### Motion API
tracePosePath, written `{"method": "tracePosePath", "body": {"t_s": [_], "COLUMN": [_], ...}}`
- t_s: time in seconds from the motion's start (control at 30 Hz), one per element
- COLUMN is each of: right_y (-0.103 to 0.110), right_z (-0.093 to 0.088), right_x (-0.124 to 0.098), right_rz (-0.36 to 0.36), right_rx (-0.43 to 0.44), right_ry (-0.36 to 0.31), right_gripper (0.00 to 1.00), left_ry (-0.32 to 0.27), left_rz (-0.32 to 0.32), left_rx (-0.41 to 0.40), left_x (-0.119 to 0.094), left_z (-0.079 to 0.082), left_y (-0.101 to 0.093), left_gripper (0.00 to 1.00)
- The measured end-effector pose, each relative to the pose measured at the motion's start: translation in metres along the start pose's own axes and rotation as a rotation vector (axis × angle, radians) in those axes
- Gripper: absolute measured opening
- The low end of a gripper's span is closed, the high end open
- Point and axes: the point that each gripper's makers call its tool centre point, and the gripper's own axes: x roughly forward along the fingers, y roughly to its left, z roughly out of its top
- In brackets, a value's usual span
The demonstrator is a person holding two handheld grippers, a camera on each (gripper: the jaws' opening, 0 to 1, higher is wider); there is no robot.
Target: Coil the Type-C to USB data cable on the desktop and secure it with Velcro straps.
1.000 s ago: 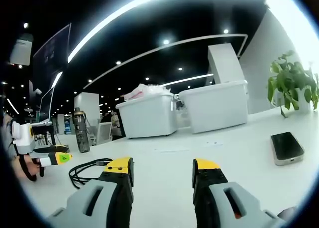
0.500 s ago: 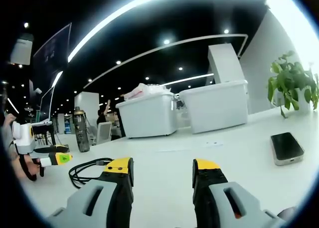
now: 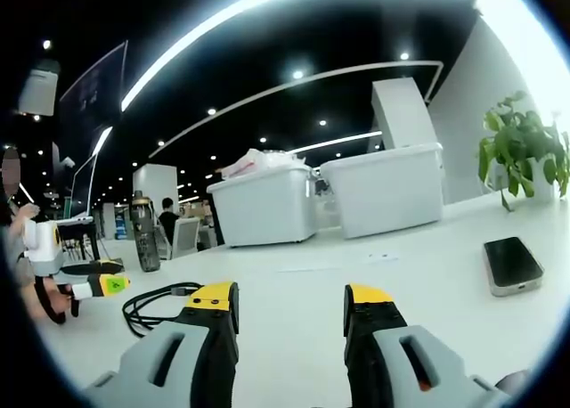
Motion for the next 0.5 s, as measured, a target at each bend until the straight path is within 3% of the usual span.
{"method": "tracePosePath", "body": {"t_s": [0.5], "right_y": [-0.0003], "right_z": [0.0007], "right_x": [0.0005], "right_rz": [0.001], "right_rx": [0.0], "right_ry": [0.001], "right_gripper": [0.46], "left_ry": [0.005], "left_rz": [0.0], "left_rx": [0.0], "left_x": [-0.0007], "left_z": [-0.001], "left_y": [-0.0003], "left_gripper": [0.46]}}
